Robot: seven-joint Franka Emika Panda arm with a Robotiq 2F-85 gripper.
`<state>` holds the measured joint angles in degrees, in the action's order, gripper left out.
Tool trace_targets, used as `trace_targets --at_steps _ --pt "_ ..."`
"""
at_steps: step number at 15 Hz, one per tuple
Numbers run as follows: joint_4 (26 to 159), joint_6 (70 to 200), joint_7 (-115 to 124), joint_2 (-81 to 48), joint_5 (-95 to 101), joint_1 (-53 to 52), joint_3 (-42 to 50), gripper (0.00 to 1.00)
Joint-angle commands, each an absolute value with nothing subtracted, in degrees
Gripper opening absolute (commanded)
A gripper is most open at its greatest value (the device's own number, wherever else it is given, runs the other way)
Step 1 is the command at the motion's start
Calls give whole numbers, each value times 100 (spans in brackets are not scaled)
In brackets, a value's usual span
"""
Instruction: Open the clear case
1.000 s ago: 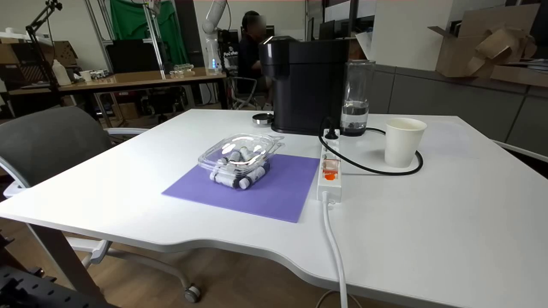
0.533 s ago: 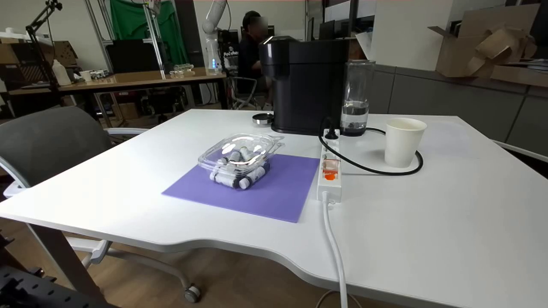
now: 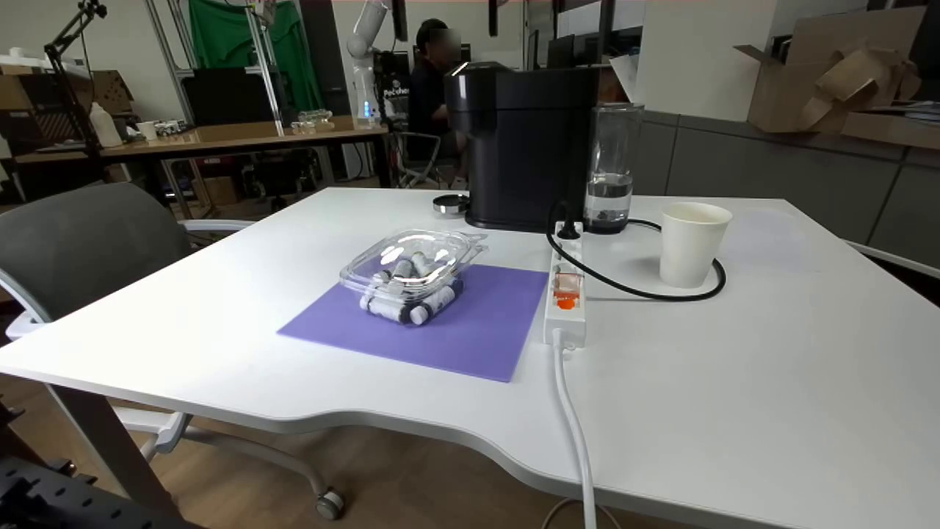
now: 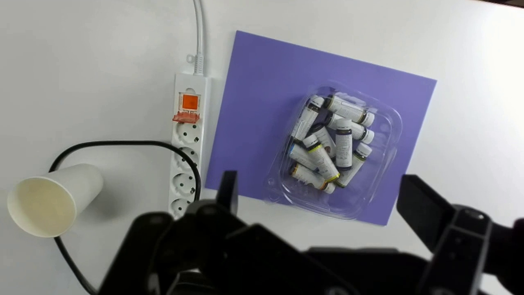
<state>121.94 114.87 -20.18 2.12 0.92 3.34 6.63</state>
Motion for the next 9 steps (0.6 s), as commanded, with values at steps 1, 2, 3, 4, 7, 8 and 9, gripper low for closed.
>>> trace_targets --at_steps 1,2,3,4,7,8,9 --pt "11525 11377 -2309 -603 -167 457 645 100" --pt "11460 11405 -2234 -714 -155 482 618 100" --pt "11833 11500 -2191 -391 -66 481 586 100" --pt "11779 11518 -2190 -520 -72 497 572 100" --pt "11788 11527 -2190 -543 -72 496 556 100" --pt "11788 11527 -2191 -526 -72 494 555 100" --pt "11785 11537 -2212 -572 -20 497 558 100"
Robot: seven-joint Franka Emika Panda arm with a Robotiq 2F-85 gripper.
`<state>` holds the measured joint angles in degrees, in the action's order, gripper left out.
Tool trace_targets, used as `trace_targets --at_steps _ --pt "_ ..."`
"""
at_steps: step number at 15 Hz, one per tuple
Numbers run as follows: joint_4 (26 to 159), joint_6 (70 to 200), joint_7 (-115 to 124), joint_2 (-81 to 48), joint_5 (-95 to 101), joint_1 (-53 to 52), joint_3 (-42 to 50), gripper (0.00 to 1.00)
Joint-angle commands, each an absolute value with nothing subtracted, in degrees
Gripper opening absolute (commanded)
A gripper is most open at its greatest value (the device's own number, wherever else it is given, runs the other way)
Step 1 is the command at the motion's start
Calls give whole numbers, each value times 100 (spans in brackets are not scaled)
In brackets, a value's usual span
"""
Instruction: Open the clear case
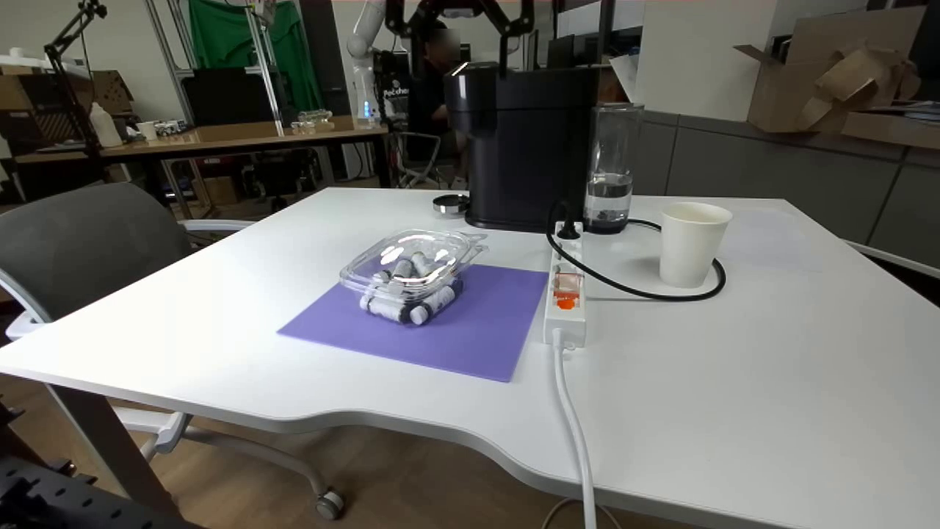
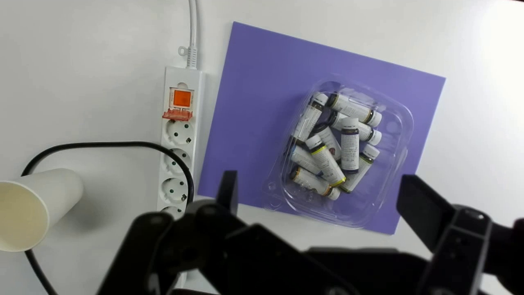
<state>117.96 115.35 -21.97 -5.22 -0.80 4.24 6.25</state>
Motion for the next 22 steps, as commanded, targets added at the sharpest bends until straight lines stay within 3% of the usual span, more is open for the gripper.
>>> trace_targets --at_steps 1,11,22 --pt "11767 11618 -2169 -659 41 497 561 100" --pt "11058 12253 -2353 -2328 321 608 413 100" --pt "9750 11964 -2631 -3926 447 712 77 100"
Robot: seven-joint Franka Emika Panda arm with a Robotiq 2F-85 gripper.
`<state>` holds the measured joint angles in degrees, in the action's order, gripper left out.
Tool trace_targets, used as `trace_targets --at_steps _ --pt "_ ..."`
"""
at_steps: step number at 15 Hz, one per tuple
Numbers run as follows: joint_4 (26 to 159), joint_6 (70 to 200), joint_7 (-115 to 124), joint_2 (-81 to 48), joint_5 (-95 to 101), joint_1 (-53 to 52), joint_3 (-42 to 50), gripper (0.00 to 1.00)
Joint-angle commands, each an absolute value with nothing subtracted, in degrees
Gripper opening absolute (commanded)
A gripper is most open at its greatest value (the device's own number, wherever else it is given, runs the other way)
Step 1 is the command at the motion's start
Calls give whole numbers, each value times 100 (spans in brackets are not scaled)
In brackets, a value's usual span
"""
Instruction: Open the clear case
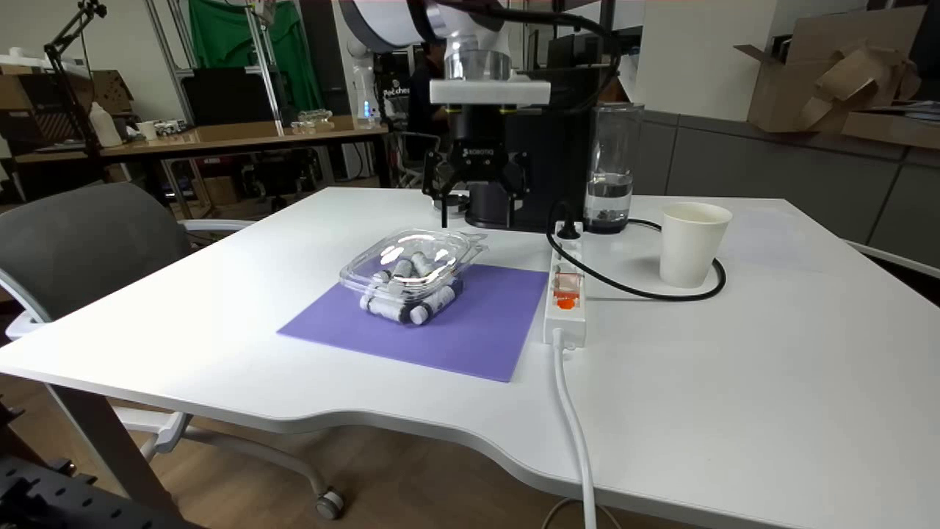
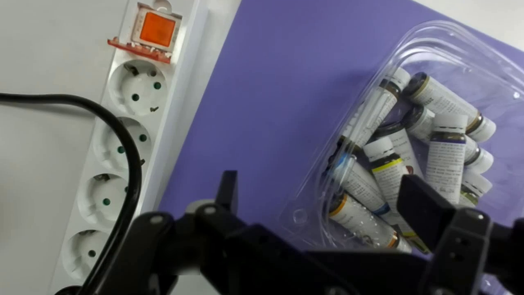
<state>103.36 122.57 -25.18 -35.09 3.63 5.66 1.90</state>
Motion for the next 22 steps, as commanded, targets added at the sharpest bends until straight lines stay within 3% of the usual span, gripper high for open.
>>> trace_targets --at_steps 1,22 --pt "9651 11944 -2663 -4019 465 716 68 100" --pt "8417 10608 -4305 -4825 21 1047 -528 100"
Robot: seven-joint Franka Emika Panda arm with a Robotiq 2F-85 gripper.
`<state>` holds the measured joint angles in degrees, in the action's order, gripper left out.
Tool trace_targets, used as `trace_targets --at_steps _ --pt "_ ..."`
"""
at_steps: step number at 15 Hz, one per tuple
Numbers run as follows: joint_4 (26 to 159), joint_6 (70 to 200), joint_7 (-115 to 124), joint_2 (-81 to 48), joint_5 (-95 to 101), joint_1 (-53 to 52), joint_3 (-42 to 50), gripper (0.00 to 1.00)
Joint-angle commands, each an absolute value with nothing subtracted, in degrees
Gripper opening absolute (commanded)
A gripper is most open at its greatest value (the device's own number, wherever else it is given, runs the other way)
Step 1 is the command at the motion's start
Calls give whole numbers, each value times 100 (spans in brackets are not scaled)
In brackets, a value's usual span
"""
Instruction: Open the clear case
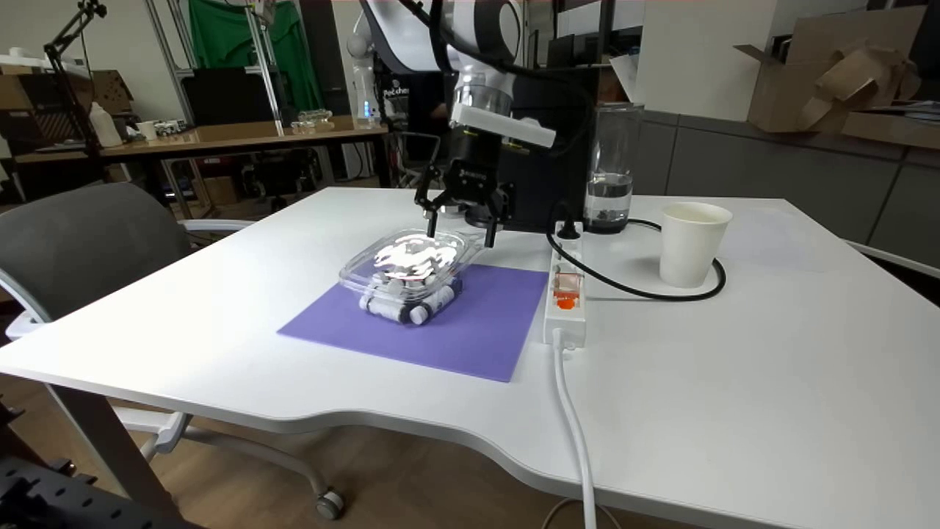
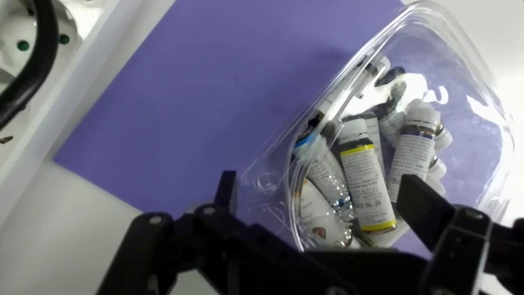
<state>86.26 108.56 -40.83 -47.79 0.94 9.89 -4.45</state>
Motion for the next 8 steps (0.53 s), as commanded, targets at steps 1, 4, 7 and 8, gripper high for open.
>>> trace_targets --at_steps 1,4,7,8 --pt "8418 10602 -4360 -4813 21 1040 -530 100" --pt "8461 10623 -4517 -4762 26 1016 -544 100" --pt "8515 10641 -4680 -4710 23 998 -567 100" --pt "8576 10683 -4731 -4655 25 989 -580 100"
